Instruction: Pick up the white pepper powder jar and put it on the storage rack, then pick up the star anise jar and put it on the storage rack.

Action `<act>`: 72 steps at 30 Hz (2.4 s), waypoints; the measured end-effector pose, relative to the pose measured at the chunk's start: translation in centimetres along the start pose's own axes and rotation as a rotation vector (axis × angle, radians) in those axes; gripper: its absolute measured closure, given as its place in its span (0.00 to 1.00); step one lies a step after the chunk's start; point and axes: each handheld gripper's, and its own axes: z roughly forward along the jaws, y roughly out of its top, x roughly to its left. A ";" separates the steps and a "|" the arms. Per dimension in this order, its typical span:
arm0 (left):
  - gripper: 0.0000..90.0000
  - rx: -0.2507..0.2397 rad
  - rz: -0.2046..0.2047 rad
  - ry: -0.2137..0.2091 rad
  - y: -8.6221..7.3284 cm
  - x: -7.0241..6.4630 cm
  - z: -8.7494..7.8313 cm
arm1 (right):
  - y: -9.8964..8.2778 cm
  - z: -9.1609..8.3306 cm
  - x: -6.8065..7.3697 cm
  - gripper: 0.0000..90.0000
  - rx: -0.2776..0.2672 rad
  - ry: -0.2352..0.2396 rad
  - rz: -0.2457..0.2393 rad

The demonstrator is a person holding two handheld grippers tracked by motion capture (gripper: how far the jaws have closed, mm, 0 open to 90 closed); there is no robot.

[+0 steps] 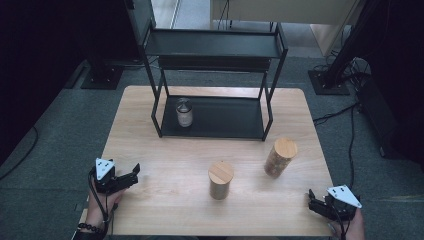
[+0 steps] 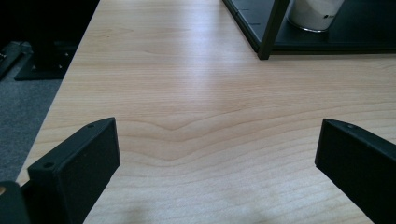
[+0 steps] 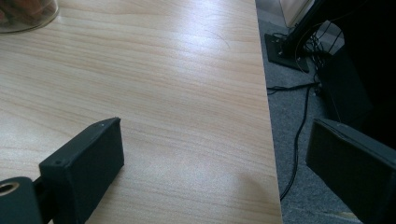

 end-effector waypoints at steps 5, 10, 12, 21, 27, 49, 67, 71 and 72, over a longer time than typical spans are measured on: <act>0.00 0.003 -0.001 0.006 -0.2 0.4 -0.3 | 0.0 0.0 0.0 0.05 0.000 -0.001 0.000; 0.00 -0.001 -0.009 0.009 -0.3 0.7 -0.7 | 0.0 0.0 0.0 0.05 0.000 -0.002 -0.001; 0.00 -0.002 -0.011 0.012 -0.4 0.8 -0.9 | 0.0 0.0 0.0 0.05 0.000 -0.003 0.000; 0.00 -0.007 -0.028 0.020 -0.8 1.5 -1.8 | 0.0 0.0 0.0 0.05 -0.001 -0.002 0.001; 0.00 -0.005 -0.025 0.025 -1.1 1.7 -2.3 | 0.0 0.0 0.0 0.05 -0.001 -0.002 0.002; 0.00 -0.028 -0.041 0.026 -2.4 2.3 -4.7 | 0.0 0.0 0.1 0.05 0.006 -0.010 -0.005; 0.00 -0.037 -0.052 0.029 -2.8 2.4 -5.4 | 0.0 0.0 0.1 0.04 0.003 -0.004 -0.005; 0.00 -0.033 -0.053 0.031 -2.8 2.4 -5.4 | 0.0 0.0 0.1 0.04 0.006 0.004 -0.004; 0.00 -0.035 -0.052 0.031 -2.8 2.4 -5.4 | 0.0 0.0 0.0 0.04 0.004 0.005 -0.003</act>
